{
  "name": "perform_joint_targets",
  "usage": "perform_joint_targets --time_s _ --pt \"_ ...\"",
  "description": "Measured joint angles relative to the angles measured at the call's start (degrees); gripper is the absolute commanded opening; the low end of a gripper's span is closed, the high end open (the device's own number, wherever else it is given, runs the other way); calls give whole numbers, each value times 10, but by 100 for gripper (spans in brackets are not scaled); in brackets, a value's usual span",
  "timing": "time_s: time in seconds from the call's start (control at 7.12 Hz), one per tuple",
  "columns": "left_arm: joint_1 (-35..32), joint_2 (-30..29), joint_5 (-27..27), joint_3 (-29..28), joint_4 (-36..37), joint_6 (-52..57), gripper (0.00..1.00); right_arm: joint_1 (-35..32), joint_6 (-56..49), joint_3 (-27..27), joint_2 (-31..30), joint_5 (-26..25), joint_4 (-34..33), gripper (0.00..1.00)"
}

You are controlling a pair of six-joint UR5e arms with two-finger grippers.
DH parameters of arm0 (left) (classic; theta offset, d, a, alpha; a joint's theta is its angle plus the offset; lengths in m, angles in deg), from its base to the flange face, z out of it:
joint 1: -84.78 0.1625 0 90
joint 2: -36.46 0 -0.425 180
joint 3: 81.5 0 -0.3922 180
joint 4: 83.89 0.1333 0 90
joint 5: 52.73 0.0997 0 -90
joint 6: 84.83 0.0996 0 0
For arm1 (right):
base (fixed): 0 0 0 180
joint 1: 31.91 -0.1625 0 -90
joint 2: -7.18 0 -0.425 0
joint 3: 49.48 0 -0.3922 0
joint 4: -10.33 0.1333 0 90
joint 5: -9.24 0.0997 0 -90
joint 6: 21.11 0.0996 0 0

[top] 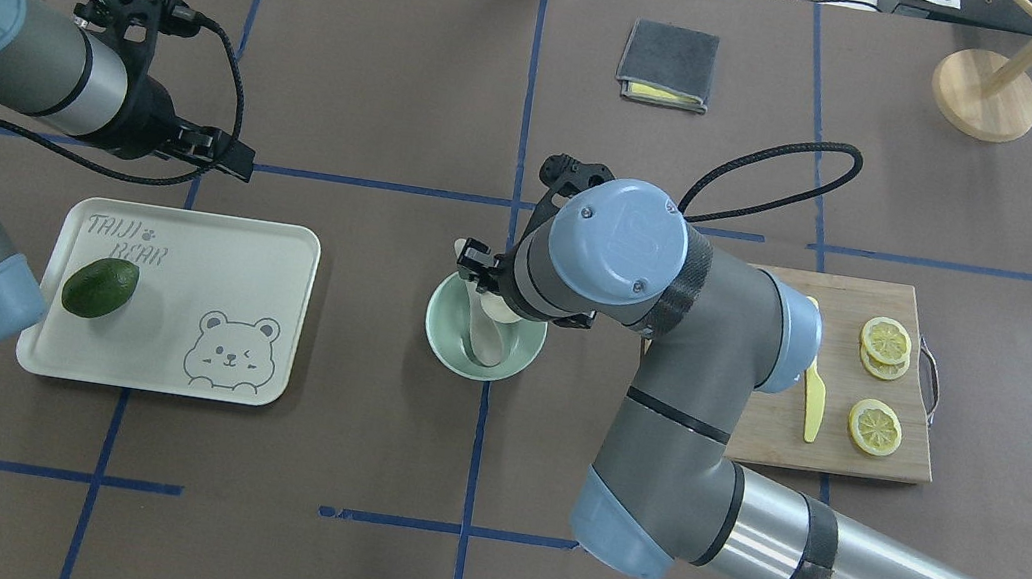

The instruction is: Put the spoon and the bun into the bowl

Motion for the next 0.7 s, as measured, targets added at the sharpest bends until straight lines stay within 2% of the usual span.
perform_joint_targets --time_s 0.42,0.56,0.7 --pt "0 19 -2 2 -2 8 100 -6 11 7 -13 5 6 100" --pt "-2 32 -3 3 -7 19 100 -24 -3 31 -47 30 8 100" --pt "-12 47 -4 3 -13 49 100 -58 -42 69 -102 76 9 100"
